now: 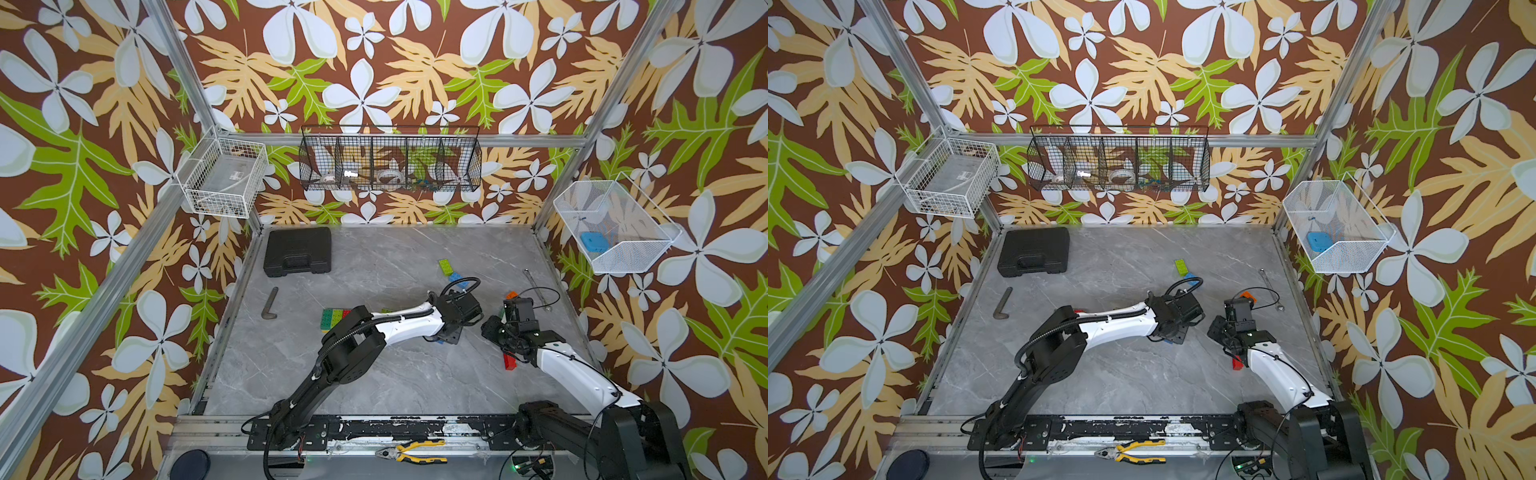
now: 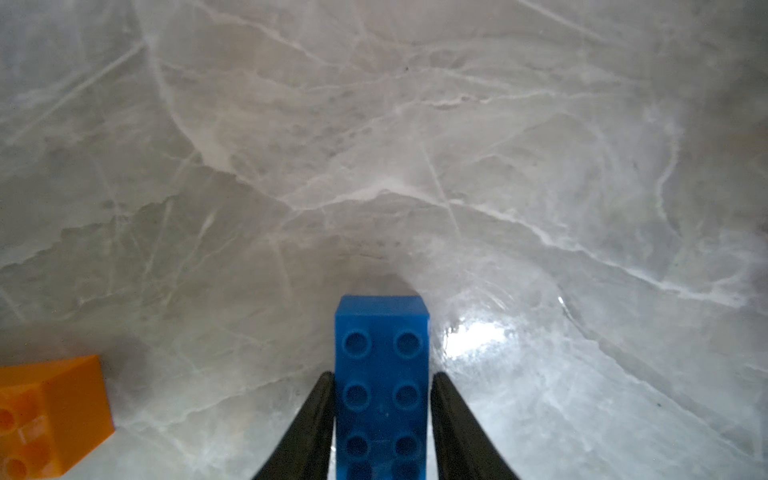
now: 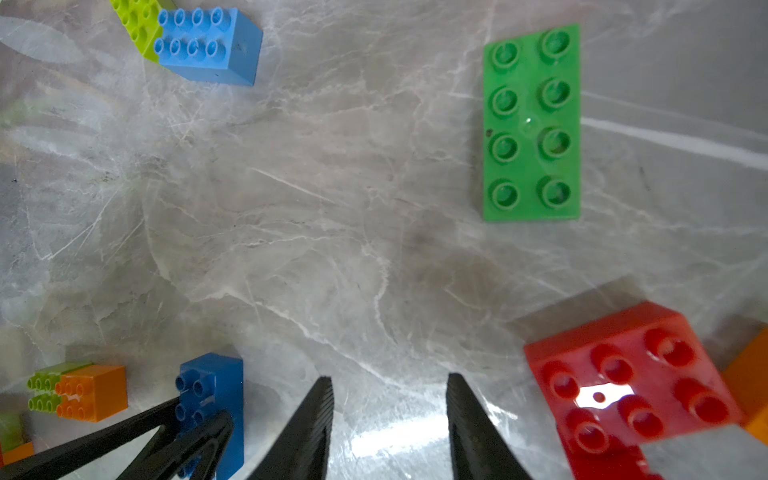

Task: Assemble a rectangle with lego
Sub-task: Pick up the lego brick from the center of the board.

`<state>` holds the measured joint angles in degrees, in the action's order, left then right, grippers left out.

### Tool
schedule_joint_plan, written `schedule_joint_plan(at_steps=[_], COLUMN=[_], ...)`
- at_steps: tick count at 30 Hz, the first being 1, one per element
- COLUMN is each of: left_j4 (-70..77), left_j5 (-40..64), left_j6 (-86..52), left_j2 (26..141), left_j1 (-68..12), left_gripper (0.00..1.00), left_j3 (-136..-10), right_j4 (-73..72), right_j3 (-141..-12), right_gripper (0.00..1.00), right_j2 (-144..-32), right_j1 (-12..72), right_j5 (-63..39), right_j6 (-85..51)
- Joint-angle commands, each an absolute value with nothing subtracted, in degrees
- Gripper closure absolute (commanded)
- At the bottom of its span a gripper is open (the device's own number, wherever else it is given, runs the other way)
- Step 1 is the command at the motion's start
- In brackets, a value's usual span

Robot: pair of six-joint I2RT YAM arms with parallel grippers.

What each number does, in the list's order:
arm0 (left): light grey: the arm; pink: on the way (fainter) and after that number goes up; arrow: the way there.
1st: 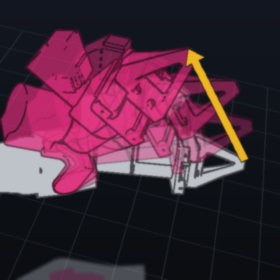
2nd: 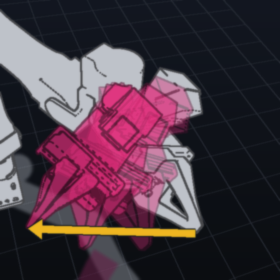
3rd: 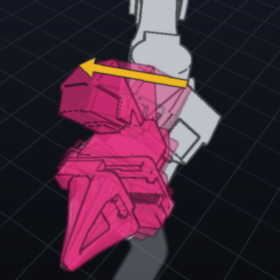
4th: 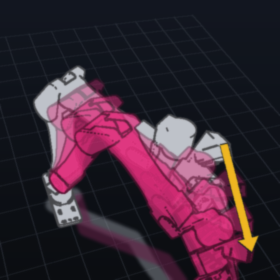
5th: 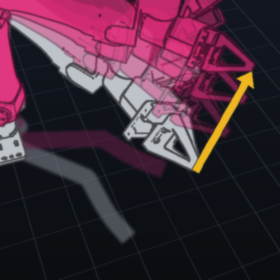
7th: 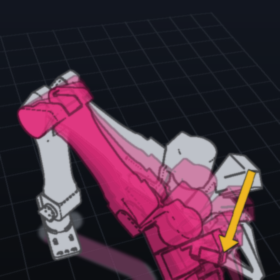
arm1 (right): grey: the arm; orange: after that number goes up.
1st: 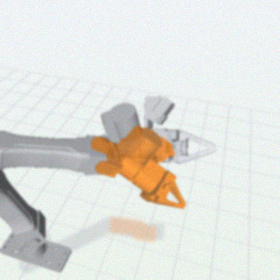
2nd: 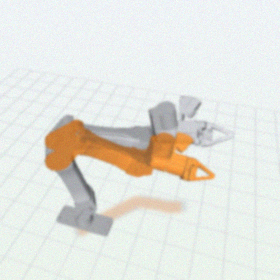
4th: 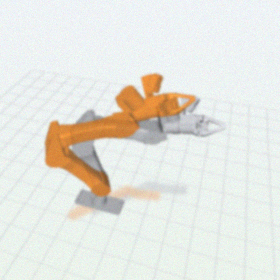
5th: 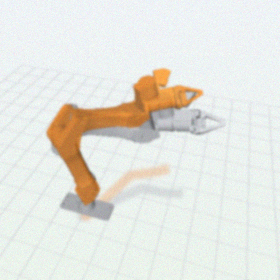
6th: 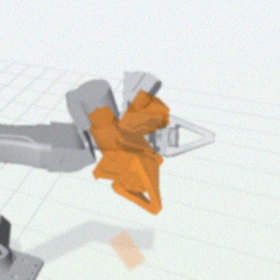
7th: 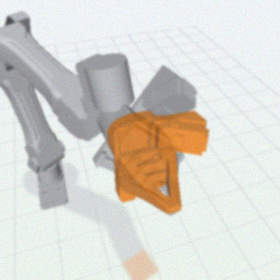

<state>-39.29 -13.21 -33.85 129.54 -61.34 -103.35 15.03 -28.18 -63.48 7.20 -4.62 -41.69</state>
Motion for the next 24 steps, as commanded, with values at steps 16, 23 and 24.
schedule_joint_plan(at_steps=[16, 23, 24], left_j4=[-40.7, -40.4, -40.7], left_j5=[-13.4, -13.8, -14.2], left_j6=[-32.3, -31.8, -31.6], left_j2=[130.6, 130.2, 130.1], left_j1=[-61.4, -61.4, -61.4], left_gripper=[0.58, 0.76, 0.81], left_j3=[-103.1, -103.1, -103.3], right_j4=[13.9, 13.9, 13.9], right_j3=[-28.2, -28.3, -28.3], right_gripper=[0.55, 0.55, 0.55], right_j2=[-64.6, -64.6, -64.6], right_j1=[7.2, 7.2, 7.2], right_j5=[-5.6, -5.7, -5.7], right_j6=[-41.2, -41.1, -41.2])
